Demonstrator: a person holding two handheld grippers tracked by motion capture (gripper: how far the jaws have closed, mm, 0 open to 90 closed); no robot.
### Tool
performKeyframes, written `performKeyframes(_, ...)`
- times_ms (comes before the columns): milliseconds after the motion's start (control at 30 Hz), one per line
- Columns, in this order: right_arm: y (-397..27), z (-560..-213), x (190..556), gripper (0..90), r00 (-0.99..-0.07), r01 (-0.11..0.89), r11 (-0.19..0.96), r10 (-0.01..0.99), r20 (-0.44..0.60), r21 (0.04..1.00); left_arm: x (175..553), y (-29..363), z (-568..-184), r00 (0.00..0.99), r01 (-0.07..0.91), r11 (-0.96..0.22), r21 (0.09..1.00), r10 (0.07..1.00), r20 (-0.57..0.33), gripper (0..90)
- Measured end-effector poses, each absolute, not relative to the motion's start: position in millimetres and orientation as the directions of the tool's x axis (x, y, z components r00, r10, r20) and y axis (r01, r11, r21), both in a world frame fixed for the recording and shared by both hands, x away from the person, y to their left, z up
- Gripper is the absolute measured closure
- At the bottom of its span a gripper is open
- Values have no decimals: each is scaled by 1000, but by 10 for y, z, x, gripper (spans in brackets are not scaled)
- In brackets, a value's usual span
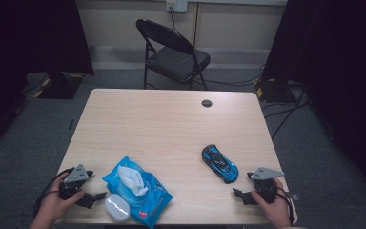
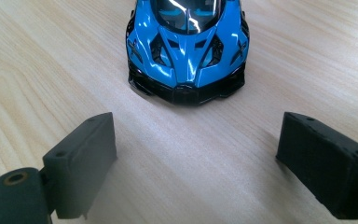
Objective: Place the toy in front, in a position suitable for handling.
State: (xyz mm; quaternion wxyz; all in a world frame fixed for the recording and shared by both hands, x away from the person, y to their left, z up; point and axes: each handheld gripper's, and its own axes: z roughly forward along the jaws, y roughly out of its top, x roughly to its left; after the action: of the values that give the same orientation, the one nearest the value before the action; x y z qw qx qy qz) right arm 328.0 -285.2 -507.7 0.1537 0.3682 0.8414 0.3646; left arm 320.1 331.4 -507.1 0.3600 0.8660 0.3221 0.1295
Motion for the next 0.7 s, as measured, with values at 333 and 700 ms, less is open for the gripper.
performKeyframes(333,-2849,-5076,3279,110,-679,510,462,734,10,726,3167,3323,-5015,783,453,-558,695,622,-12,85)
performKeyframes(700,-2732,-4963,3237,135,-687,507,459,726,20,730,3094,3280,-4751,808,403,-583,705,589,25,157)
